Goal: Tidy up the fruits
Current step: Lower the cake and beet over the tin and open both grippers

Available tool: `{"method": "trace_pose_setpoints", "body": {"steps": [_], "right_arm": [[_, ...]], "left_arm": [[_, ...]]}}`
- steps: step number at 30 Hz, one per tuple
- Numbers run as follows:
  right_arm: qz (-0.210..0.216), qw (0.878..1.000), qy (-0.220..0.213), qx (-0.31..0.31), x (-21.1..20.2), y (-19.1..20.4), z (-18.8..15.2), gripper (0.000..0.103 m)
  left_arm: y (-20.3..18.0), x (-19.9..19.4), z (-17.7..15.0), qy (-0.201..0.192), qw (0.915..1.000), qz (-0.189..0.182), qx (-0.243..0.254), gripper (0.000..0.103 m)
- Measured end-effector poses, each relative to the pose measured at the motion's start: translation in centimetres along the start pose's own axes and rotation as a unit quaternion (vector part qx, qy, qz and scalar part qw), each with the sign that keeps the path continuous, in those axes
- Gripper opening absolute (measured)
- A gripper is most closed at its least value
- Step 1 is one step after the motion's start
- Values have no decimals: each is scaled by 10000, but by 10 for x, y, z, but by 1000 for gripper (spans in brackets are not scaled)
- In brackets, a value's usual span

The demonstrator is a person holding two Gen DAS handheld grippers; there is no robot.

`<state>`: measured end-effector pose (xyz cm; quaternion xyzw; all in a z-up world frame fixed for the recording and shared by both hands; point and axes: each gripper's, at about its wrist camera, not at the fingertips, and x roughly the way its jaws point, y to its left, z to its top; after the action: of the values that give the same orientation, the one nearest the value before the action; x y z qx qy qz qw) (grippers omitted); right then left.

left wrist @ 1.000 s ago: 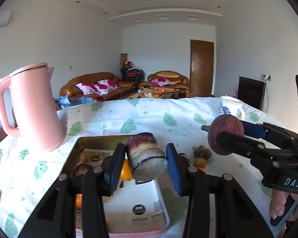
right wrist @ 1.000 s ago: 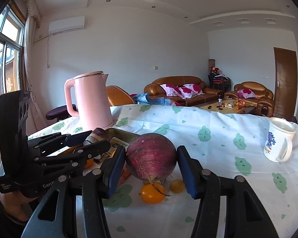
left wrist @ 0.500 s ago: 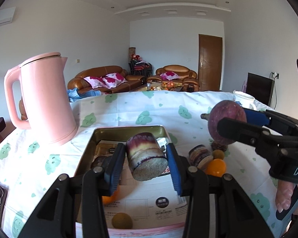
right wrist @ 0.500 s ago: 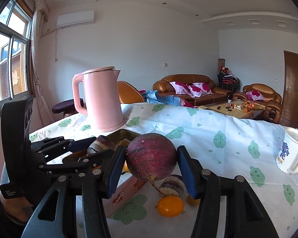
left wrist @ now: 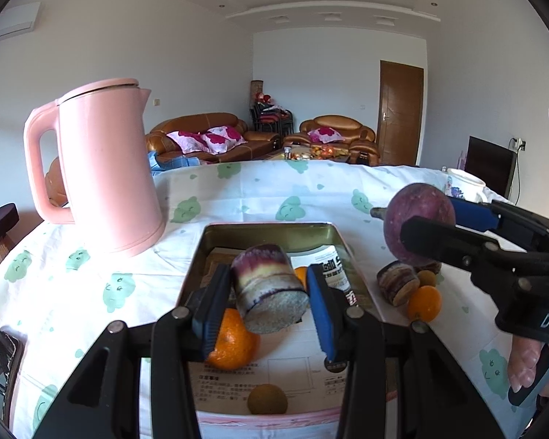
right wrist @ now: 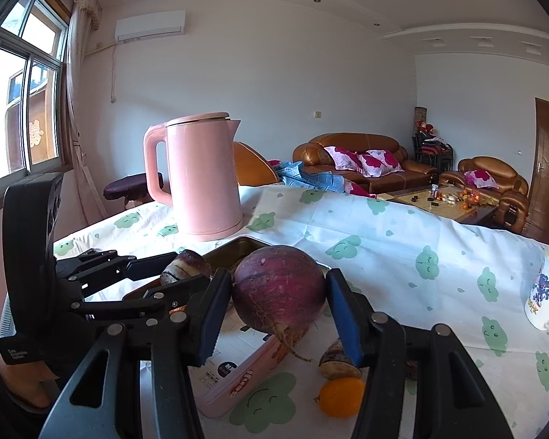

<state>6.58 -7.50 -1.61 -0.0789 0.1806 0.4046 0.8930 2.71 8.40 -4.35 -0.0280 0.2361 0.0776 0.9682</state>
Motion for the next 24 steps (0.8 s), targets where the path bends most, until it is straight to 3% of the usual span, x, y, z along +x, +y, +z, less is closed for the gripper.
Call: {"method": "trace_pose_setpoints", "body": {"steps": [24], "right_arm": [[220, 9992, 311, -79, 34, 18, -3, 55]], "left_arm": [[17, 6, -4, 409, 9991, -135, -49, 44]]}}
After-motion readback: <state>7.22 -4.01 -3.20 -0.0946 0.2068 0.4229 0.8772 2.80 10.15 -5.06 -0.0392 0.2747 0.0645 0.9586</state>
